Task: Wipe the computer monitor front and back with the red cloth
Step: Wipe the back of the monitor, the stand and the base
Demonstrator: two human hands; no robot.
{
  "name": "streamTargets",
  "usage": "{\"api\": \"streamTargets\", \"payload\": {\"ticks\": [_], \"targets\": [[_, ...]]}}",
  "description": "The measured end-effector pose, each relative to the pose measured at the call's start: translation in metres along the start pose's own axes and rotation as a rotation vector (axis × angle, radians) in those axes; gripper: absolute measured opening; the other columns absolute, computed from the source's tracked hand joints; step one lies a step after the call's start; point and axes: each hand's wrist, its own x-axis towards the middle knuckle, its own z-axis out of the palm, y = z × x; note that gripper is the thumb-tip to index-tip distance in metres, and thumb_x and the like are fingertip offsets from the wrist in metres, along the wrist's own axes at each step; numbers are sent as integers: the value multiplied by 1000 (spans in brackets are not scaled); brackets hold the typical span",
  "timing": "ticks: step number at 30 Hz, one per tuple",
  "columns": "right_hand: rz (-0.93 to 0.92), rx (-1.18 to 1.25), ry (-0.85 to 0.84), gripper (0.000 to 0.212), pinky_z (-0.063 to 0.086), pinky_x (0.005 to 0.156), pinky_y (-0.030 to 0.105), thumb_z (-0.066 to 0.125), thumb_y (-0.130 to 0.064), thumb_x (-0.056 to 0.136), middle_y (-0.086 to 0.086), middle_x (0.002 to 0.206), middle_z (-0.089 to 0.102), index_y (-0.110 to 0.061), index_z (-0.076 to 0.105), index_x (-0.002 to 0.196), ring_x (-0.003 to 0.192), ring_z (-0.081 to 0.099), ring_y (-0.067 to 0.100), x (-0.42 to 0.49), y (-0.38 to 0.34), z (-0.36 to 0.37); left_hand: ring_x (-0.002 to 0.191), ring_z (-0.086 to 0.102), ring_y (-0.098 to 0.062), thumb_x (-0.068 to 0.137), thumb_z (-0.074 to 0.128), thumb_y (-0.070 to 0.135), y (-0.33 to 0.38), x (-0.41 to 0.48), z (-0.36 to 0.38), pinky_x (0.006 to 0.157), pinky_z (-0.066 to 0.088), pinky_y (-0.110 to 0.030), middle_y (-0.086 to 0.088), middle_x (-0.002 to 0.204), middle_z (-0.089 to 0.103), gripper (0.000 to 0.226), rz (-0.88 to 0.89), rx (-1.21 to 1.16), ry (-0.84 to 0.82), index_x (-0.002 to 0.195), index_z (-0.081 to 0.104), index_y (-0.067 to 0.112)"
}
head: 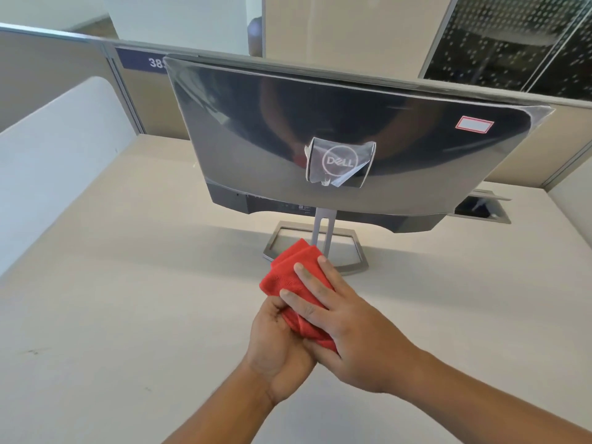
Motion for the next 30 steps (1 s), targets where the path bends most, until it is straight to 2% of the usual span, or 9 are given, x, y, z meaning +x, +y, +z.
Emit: {"api": "streamTargets", "payload": {"ticks": [3, 6, 9, 12, 14, 17, 26, 28, 30], "targets": [[-42, 49, 27, 77, 34, 117, 39, 58, -12, 96, -12, 166, -4, -39, 18, 156, 152, -14, 16, 2, 14, 21, 126, 57, -33, 96, 29, 30, 4, 6, -13, 108, 41, -48, -18, 134, 60, 51, 47, 37, -22, 136, 56, 11], [-73, -26, 35, 83, 48, 106, 44, 59, 3, 90, -5, 167, 2, -30, 21, 157, 154, -7, 20, 8, 35, 32, 120, 62, -21, 104, 27, 28, 11, 20, -24, 106, 46, -43, -6, 125, 69, 41, 140, 368, 33, 131, 57, 19], [-166, -178, 127, 59, 44, 109, 50, 45, 3, 97, 3, 165, 18, -18, 38, 152, 154, 5, 27, 25, 55, 31, 122, 58, -8, 103, 30, 51, 23, 41, -55, 107, 43, -27, 14, 122, 68, 42, 368, 983, 151, 130, 57, 34], [-248, -367, 223, 54, 23, 120, 45, 13, -6, 105, 6, 159, 29, -12, 50, 144, 150, 19, 34, 41, 80, 24, 144, 35, -17, 92, 17, 66, 37, 63, -114, 120, 24, -31, 2, 152, 45, 75, 519, 1833, 381, 148, 42, 22], [-266, -454, 249, 58, 16, 122, 47, 7, -7, 105, 7, 157, 30, -11, 52, 143, 148, 23, 37, 51, 98, 20, 151, 15, -17, 92, 10, 62, 46, 69, -143, 123, 6, -32, -2, 162, 23, 81, 522, 2077, 497, 154, 29, 14], [-230, -533, 278, 52, 16, 121, 54, 17, -2, 104, 9, 158, 32, -10, 48, 145, 148, 23, 38, 61, 116, 15, 152, 2, -12, 92, 6, 60, 49, 74, -165, 121, -5, -29, 1, 165, 11, 79, 476, 2162, 508, 157, 19, 16], [-203, -585, 135, 64, 8, 124, 47, 44, 6, 89, 6, 163, 25, -23, 46, 147, 152, 14, 32, 85, 151, 39, 152, 3, -11, 96, 10, 59, 49, 77, -164, 123, 3, -31, 4, 165, 11, 74, 491, 2194, 531, 157, 19, 18], [-209, -584, 121, 57, 9, 123, 47, 37, 4, 90, 9, 161, 31, -19, 56, 139, 150, 21, 35, 81, 151, 53, 152, 4, -11, 96, 12, 59, 48, 78, -164, 123, 3, -31, 4, 165, 12, 73, 492, 2195, 532, 157, 19, 18], [-242, -559, 70, 55, 21, 121, 50, 28, 0, 92, 9, 157, 38, -14, 58, 136, 147, 30, 35, 72, 149, 68, 152, 3, -10, 97, 13, 59, 48, 77, -164, 124, 3, -31, 4, 165, 11, 73, 491, 2193, 536, 157, 19, 19]]}}
